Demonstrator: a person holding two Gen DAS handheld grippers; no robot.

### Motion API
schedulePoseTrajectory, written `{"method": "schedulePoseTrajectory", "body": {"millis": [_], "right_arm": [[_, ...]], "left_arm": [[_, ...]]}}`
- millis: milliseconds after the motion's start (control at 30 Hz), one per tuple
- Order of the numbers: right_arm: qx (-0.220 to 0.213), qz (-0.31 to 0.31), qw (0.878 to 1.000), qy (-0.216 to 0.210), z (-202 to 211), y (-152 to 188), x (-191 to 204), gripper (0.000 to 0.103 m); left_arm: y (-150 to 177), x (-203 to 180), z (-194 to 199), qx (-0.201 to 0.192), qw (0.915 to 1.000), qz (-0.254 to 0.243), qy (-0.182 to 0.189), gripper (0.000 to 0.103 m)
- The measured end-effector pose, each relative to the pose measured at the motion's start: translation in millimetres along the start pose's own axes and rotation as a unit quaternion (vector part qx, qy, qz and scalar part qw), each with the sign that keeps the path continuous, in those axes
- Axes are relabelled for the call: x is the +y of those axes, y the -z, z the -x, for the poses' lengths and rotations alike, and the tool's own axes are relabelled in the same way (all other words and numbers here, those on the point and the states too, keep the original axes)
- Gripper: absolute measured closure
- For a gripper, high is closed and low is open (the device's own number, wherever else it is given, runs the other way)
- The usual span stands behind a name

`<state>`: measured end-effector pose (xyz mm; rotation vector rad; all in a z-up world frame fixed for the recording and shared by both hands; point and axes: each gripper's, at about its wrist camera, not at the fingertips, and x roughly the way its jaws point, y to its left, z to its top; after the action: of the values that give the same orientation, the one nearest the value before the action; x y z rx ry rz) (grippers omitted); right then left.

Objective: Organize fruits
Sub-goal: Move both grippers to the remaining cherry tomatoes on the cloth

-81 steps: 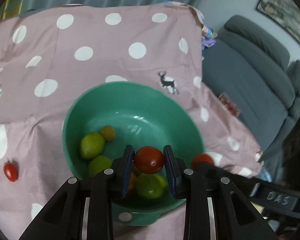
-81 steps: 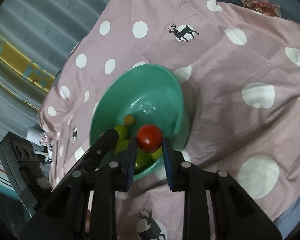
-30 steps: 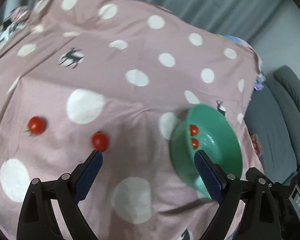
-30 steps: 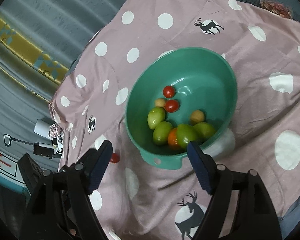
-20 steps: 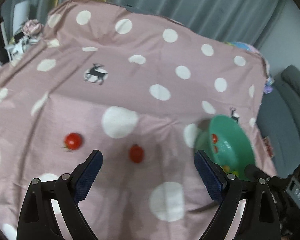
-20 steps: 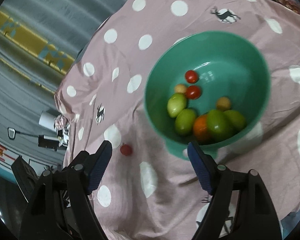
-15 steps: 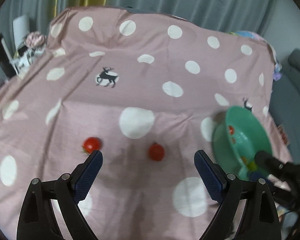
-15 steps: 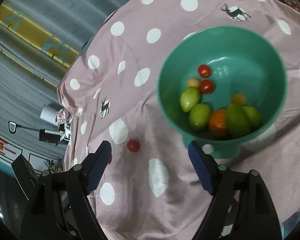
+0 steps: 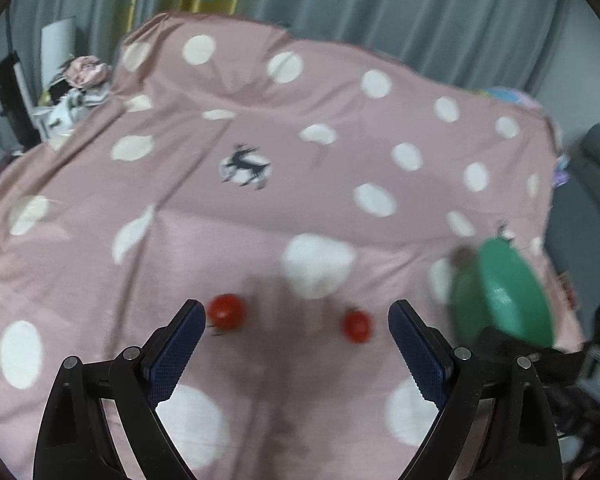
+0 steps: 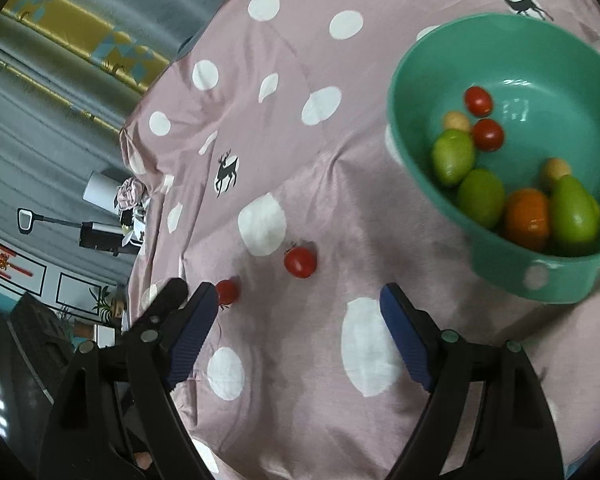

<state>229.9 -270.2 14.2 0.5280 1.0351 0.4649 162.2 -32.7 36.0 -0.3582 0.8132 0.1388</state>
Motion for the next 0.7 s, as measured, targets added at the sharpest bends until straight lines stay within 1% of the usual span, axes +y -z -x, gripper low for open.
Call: {"method": "schedulePoseTrajectory", "body": {"millis": [67, 100, 200, 267, 300, 400, 433, 467, 500, 533, 567, 600, 633, 700], "right_arm": [[0.004, 0.001, 1.000, -0.004, -4.9, -0.5, 2.2, 0.019], [0.005, 0.000, 1.000, -0.007, -8.3, -0.7, 3.4, 0.019], [0.007, -0.002, 1.000, -0.010, -15.1, -0.3, 5.0, 0.018], [0.013, -0.003, 1.000, -0.012, -21.8, 0.5, 6.9, 0.018], [0.017, -0.003, 1.000, -0.011, -25.7, 1.3, 7.6, 0.018], [0.027, 0.005, 1.000, -0.003, -36.8, 3.6, 12.2, 0.018], [0.030, 0.008, 1.000, 0.002, -41.2, 4.5, 14.4, 0.018], [0.032, 0.010, 0.999, 0.005, -44.2, 3.6, 14.9, 0.018], [0.035, 0.011, 0.999, 0.005, -48.1, 4.3, 15.8, 0.018], [0.038, 0.011, 0.999, 0.002, -52.2, 4.9, 16.3, 0.018], [0.040, 0.011, 0.999, 0.001, -55.0, 4.7, 16.4, 0.018], [0.042, 0.013, 0.999, 0.001, -59.5, 5.2, 17.6, 0.018], [0.041, 0.018, 0.999, 0.003, -62.4, 5.5, 19.2, 0.018], [0.036, 0.028, 0.999, 0.003, -66.6, 4.6, 21.8, 0.019]], "left_arm": [[-0.4, 9.2, -5.6, 0.006, 0.9999, 0.003, -0.012, 0.010], [-1.1, 14.3, -8.9, 0.009, 0.9998, 0.010, -0.011, 0.010], [-1.2, 23.3, -17.0, 0.017, 0.9994, 0.029, 0.006, 0.010], [-0.1, 26.2, -21.1, 0.023, 0.9989, 0.040, 0.009, 0.010], [0.1, 26.9, -22.0, 0.020, 0.9990, 0.039, 0.010, 0.010], [1.1, 24.3, -23.2, 0.007, 0.9997, 0.010, 0.021, 0.010], [2.4, 23.7, -25.7, 0.006, 0.9999, 0.004, 0.015, 0.010], [4.0, 24.3, -28.6, 0.004, 1.0000, 0.001, 0.000, 0.010], [6.3, 25.0, -33.0, 0.004, 0.9996, 0.001, -0.028, 0.010], [7.5, 25.5, -36.9, 0.014, 0.9990, -0.001, -0.042, 0.010], [8.0, 26.0, -39.9, 0.024, 0.9988, -0.006, -0.041, 0.010], [8.3, 25.9, -42.4, 0.034, 0.9990, -0.013, -0.028, 0.010], [8.4, 27.5, -42.7, 0.034, 0.9992, -0.014, -0.016, 0.010], [7.2, 33.6, -44.5, 0.031, 0.9995, 0.008, -0.005, 0.011]]}}
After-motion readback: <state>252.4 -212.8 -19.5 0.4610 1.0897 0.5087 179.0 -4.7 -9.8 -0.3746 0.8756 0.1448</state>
